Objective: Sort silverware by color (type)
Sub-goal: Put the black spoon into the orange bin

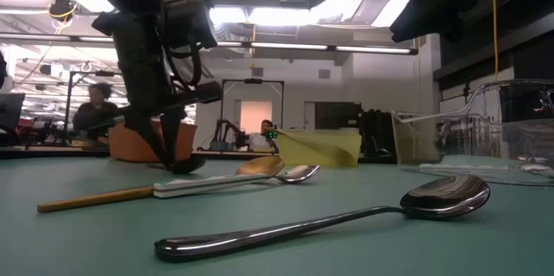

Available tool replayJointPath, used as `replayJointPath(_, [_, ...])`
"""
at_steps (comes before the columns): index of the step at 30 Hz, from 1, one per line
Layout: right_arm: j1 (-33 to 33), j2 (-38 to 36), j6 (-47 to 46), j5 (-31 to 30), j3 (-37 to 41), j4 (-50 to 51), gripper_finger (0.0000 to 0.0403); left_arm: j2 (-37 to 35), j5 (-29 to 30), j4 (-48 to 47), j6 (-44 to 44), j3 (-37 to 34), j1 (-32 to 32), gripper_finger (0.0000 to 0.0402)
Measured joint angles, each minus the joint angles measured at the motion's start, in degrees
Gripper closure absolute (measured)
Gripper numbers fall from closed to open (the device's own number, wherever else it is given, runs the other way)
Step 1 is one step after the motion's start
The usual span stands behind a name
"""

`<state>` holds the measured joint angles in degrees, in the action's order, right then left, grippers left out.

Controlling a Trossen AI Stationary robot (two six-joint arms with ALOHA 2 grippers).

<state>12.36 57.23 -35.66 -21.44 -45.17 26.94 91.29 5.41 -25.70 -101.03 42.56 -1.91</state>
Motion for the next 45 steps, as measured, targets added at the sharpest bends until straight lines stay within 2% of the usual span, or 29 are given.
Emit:
replayJointPath(6, [0.0,0.0,0.0,0.0,0.0,0.0,0.0315,-0.1,-2.6,-3.3,9.2,0.1,0.0,0.0400])
replayJointPath(11, [0.0,0.0,0.0,0.0,0.0,0.0,0.0315,-0.1,-3.1,-3.2,9.7,0.1,-0.3,0.0400])
replayJointPath(23, [0.0,0.0,0.0,0.0,0.0,0.1,0.0315,-0.4,-15.6,-6.0,13.7,0.0,-1.4,0.0400])
replayJointPath(34, [0.0,0.0,0.0,0.0,0.0,0.1,0.0315,-0.4,-15.7,-6.0,14.4,0.0,-1.4,0.0395])
replayJointPath(45, [0.0,0.0,0.0,0.0,0.0,0.1,0.0315,-0.4,-13.7,-3.9,12.7,0.0,-0.6,0.0337])
